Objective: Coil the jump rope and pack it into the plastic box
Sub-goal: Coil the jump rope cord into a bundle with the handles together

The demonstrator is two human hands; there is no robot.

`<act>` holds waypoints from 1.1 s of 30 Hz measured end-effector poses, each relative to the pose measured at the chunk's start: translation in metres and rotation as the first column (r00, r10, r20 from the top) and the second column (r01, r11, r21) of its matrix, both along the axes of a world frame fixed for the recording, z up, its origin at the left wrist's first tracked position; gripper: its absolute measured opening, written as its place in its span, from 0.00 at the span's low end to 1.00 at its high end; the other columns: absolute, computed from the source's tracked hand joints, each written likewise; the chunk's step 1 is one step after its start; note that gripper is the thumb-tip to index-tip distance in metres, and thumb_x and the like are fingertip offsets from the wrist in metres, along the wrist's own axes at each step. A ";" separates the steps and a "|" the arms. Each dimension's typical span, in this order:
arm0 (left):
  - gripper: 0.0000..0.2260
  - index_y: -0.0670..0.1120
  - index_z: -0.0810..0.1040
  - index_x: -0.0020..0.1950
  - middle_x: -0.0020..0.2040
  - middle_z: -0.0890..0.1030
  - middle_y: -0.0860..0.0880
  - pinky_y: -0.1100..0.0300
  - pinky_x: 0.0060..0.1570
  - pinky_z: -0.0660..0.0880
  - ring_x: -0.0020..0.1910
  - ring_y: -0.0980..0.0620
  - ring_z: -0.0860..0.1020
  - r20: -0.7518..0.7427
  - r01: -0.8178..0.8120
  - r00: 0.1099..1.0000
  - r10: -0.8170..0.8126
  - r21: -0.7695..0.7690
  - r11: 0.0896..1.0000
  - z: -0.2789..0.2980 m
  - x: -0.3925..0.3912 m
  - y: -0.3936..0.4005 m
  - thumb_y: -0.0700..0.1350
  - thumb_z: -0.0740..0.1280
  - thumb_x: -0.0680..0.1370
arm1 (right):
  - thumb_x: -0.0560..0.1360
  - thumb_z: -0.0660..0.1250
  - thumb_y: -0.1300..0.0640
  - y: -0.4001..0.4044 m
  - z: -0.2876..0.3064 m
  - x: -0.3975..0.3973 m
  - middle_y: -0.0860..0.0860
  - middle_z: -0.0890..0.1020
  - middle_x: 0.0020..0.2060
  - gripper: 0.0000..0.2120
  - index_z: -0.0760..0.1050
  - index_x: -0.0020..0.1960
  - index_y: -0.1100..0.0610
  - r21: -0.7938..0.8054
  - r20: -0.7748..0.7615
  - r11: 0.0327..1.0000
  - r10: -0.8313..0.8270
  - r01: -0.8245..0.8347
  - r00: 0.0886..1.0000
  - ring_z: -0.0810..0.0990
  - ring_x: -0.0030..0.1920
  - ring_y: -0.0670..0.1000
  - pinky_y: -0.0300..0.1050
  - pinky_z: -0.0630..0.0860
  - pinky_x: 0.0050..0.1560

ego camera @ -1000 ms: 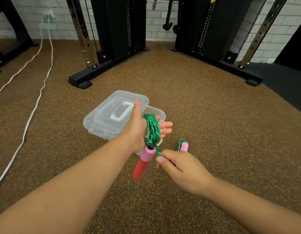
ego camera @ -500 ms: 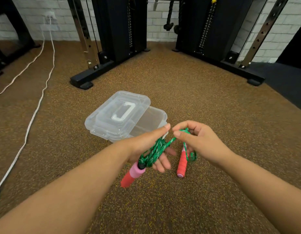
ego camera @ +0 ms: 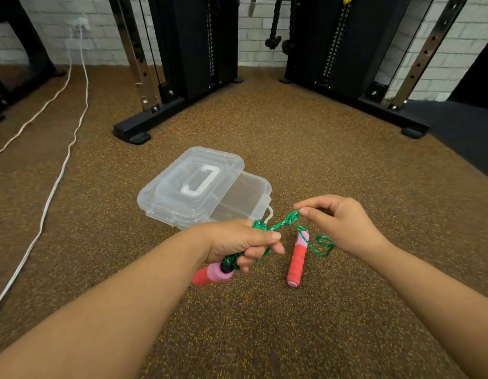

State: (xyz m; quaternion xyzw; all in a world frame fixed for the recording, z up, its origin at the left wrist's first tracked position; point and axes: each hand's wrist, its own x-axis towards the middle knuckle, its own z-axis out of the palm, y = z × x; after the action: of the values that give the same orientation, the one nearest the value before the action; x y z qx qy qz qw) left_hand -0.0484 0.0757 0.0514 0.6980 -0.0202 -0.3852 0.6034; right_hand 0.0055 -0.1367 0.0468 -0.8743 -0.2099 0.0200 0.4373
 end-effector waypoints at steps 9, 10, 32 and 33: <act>0.12 0.46 0.74 0.41 0.19 0.63 0.55 0.65 0.25 0.68 0.17 0.59 0.63 0.017 -0.121 0.992 0.124 -0.117 0.986 0.009 0.007 0.008 0.49 0.57 0.81 | 0.78 0.63 0.52 -0.015 -0.026 0.011 0.44 0.71 0.26 0.06 0.76 0.43 0.49 -0.048 -0.094 0.983 -0.181 0.177 0.979 0.69 0.27 0.43 0.41 0.68 0.31; 0.12 0.47 0.74 0.41 0.19 0.64 0.55 0.66 0.24 0.68 0.17 0.59 0.63 0.016 -0.121 0.992 0.123 -0.099 0.988 0.009 0.007 0.009 0.49 0.57 0.81 | 0.78 0.63 0.51 -0.018 -0.028 0.012 0.45 0.72 0.26 0.07 0.76 0.42 0.48 -0.063 -0.113 0.981 -0.191 0.185 0.975 0.69 0.28 0.46 0.44 0.70 0.33; 0.13 0.48 0.72 0.40 0.18 0.63 0.55 0.64 0.25 0.66 0.17 0.59 0.62 -0.055 -0.089 0.995 0.083 -0.102 0.991 0.002 0.006 0.004 0.52 0.57 0.81 | 0.66 0.74 0.63 0.023 -0.026 -0.020 0.49 0.85 0.44 0.27 0.72 0.64 0.56 0.507 -0.528 0.854 0.199 0.118 0.826 0.83 0.46 0.42 0.35 0.73 0.50; 0.13 0.48 0.72 0.40 0.18 0.63 0.55 0.64 0.25 0.66 0.17 0.59 0.62 -0.055 -0.076 0.996 0.071 -0.090 0.993 0.002 0.005 0.004 0.52 0.57 0.81 | 0.66 0.75 0.61 0.024 -0.027 -0.020 0.47 0.85 0.41 0.28 0.71 0.64 0.57 0.510 -0.540 0.847 0.178 0.151 0.823 0.83 0.44 0.42 0.38 0.73 0.52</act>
State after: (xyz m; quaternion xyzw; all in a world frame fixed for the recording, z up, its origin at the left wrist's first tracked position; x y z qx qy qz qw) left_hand -0.0435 0.0797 0.0536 0.6594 0.0033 -0.3793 0.6490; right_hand -0.0144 -0.1125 0.0202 -0.6705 -0.0737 0.2236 0.7036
